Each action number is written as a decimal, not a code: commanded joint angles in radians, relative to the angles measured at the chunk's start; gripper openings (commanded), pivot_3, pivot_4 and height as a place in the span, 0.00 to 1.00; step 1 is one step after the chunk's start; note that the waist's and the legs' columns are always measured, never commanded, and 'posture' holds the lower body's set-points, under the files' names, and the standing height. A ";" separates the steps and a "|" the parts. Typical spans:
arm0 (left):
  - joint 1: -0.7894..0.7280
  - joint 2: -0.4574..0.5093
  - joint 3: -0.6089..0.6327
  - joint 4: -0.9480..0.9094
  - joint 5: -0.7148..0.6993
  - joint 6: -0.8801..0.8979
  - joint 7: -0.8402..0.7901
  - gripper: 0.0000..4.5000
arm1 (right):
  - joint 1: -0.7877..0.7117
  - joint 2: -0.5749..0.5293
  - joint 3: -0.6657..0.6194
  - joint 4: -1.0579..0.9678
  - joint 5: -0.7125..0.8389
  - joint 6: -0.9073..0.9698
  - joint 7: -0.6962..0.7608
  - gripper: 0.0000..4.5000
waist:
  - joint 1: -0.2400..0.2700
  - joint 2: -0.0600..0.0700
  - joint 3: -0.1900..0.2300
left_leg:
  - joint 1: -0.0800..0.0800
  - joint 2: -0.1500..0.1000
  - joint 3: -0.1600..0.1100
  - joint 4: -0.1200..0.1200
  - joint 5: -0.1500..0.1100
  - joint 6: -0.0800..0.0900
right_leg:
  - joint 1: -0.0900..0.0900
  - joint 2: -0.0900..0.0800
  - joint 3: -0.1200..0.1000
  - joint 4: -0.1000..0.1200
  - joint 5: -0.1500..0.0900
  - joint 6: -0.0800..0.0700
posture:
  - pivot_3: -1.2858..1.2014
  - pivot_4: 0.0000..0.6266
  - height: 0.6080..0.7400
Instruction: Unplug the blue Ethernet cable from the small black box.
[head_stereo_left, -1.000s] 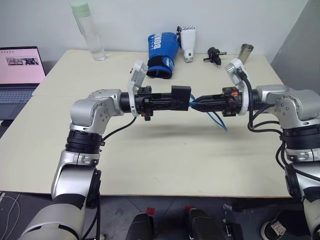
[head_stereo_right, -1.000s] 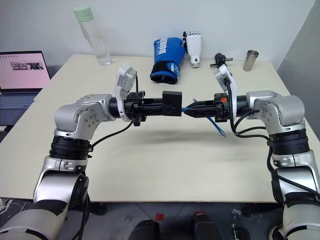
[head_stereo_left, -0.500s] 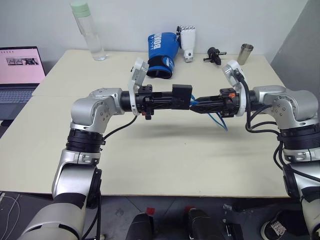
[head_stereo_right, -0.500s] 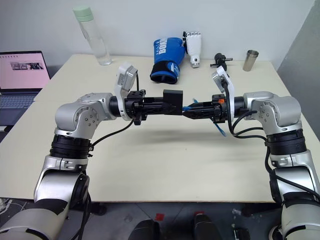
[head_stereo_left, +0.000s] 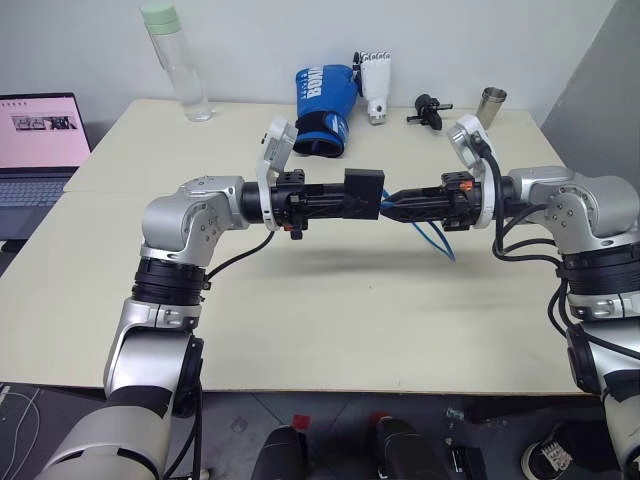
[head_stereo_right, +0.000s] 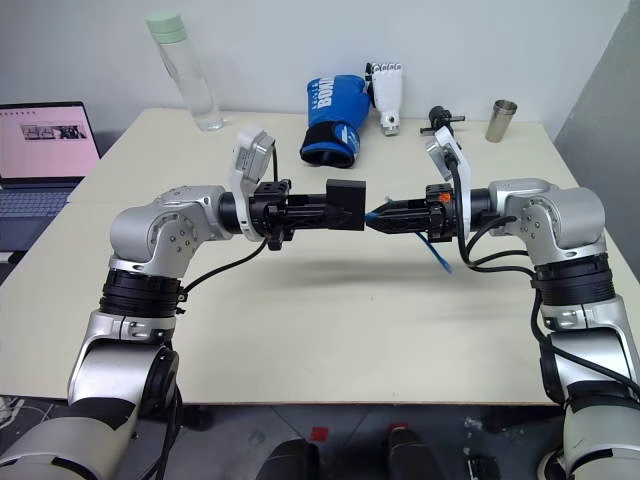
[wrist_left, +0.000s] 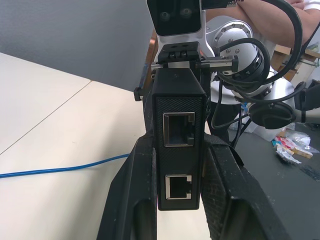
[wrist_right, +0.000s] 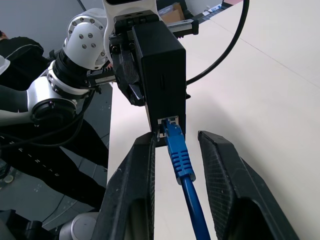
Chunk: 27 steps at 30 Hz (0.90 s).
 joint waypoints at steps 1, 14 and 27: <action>-0.025 0.003 0.011 -0.022 -0.010 -0.013 -0.005 0.18 | -0.028 -0.010 -0.027 -0.006 0.010 -0.005 0.015 0.23 | 0.000 0.000 0.000 | 0.000 0.000 0.000 0.000 0.000 0.000 | 0.000 0.000 0.000 0.000 0.000 0.000 | 0.52 0.24 1.00; -0.022 -0.002 0.011 -0.027 -0.011 -0.013 -0.002 0.18 | -0.017 -0.012 -0.018 -0.015 -0.002 -0.019 0.032 0.02 | 0.000 0.000 0.000 | 0.000 0.000 0.000 0.000 0.000 0.000 | 0.000 0.000 0.000 0.000 0.000 0.000 | 0.52 0.24 1.00; 0.047 0.055 0.022 -0.089 -0.028 0.012 -0.012 0.18 | 0.135 -0.205 -0.053 -0.027 -0.043 -0.053 0.086 0.02 | -0.002 0.000 0.000 | -0.001 0.000 0.000 0.000 0.000 0.000 | 0.001 0.000 0.000 -0.003 0.000 0.000 | 0.52 0.24 1.00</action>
